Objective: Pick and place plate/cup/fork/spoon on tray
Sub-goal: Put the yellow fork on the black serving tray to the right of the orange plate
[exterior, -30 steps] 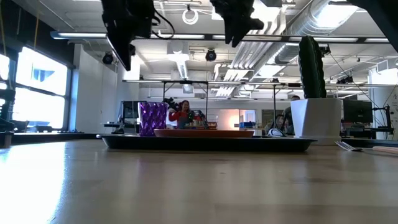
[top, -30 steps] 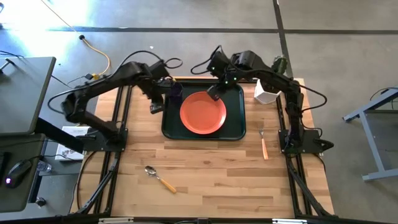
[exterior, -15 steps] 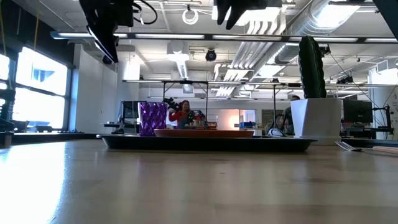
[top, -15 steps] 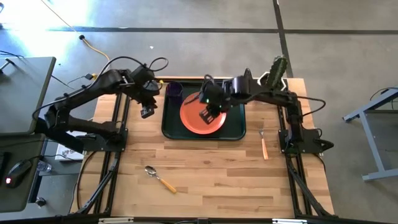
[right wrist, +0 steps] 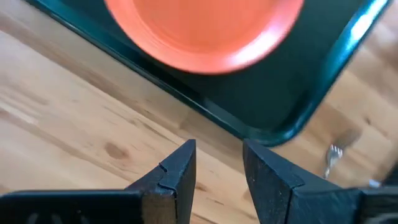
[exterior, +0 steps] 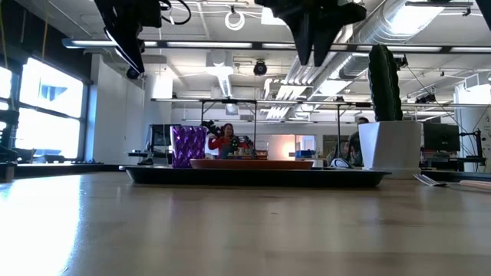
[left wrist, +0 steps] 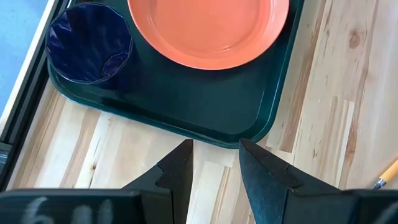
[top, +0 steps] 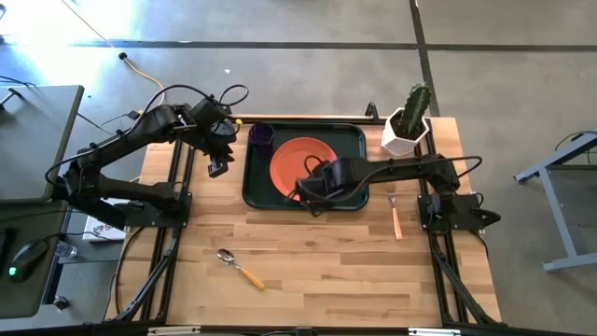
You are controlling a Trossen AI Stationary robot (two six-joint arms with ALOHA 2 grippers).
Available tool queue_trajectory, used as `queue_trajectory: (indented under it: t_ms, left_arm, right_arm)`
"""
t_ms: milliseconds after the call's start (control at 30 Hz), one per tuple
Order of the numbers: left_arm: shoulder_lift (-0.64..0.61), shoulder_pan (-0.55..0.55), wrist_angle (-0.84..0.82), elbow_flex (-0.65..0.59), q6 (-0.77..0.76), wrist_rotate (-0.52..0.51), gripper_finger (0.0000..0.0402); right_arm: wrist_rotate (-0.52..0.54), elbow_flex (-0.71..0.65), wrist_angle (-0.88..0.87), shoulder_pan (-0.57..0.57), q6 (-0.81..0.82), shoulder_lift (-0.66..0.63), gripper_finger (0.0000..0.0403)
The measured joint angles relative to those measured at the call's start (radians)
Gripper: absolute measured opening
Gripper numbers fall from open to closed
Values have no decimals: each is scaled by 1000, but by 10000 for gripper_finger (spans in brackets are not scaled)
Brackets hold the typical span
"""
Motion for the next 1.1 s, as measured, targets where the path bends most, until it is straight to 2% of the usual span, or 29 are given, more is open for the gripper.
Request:
queue_trajectory:
  t_ms: [200, 467, 600, 833, 1100]
  left_arm:
    - [0, 0, 0, 0, 24, 0, 117]
    - [0, 0, 0, 0, 25, 0, 117]
    - [0, 0, 10, 0, 25, 0, 117]
    - [0, 0, 25, 0, 24, -2, 117]
    - [1, 0, 26, 0, 24, -3, 117]
  right_arm:
    - [-1, -90, 0, 35, 94, -3, 124]
    - [4, -184, 0, 70, 126, -3, 124]
    - [-3, -275, 1, 71, 134, -30, 124]
    - [-34, -522, 19, 69, 232, -215, 124]
    - [-45, -826, 183, 58, 366, -506, 124]
